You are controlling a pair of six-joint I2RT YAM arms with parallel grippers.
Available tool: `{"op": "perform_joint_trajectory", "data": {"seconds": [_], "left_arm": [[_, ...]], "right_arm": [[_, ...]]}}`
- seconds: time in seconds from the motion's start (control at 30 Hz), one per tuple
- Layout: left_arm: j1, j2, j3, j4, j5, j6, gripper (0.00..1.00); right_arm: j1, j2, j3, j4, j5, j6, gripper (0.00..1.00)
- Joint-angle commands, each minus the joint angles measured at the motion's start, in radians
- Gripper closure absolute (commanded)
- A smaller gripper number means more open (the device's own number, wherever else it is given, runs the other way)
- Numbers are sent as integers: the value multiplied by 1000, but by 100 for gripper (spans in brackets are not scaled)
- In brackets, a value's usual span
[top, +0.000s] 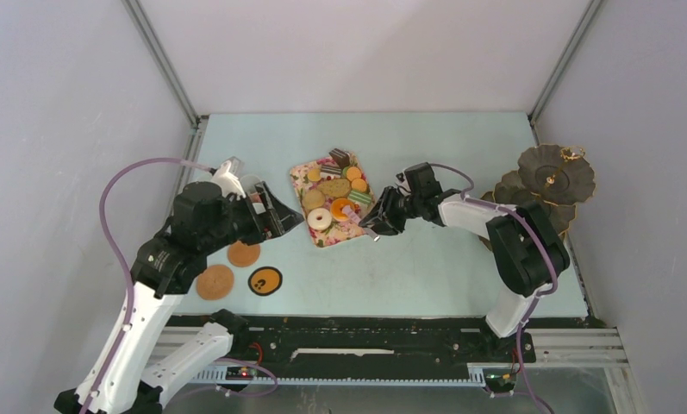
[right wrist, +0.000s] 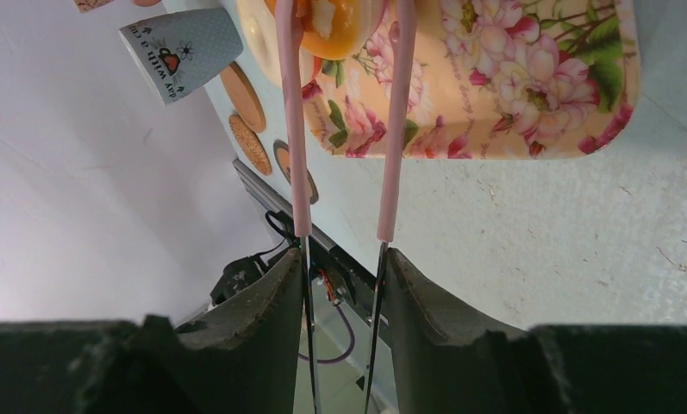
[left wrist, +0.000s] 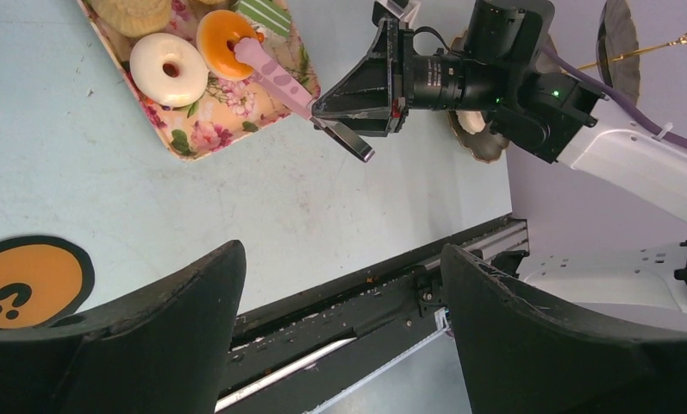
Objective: Serve the afternoon tea
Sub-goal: Pick up the desert from the tray.
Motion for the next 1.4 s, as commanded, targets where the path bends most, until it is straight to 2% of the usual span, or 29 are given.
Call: {"op": "perform_joint_trajectory", "data": {"seconds": [0.0,0.3,0.43,0.6,0.7,0.97,1.37], "left_arm": [[-2,4,0,30,18,-5,10],[-1,-2,-7,33,16,-5,10],[-1,-6,-13,37,16,-9,10],[-1,-10,-26,44,20,-13,10],[-1,-9,-26,45,20,-13,10],[1,-5,-27,56,31,-13,10],[3,-20,-37,69,39,-10,10]], "right_arm": [[-6,21,36,64,-34,47,61],[-19,43,36,126,-54,99,63],[-23,46,36,152,-57,125,60],[-23,69,36,175,-67,153,60],[-22,73,36,174,-68,158,67],[-23,5,36,91,-20,138,100],[-23,-153,23,-20,37,170,100]]}}
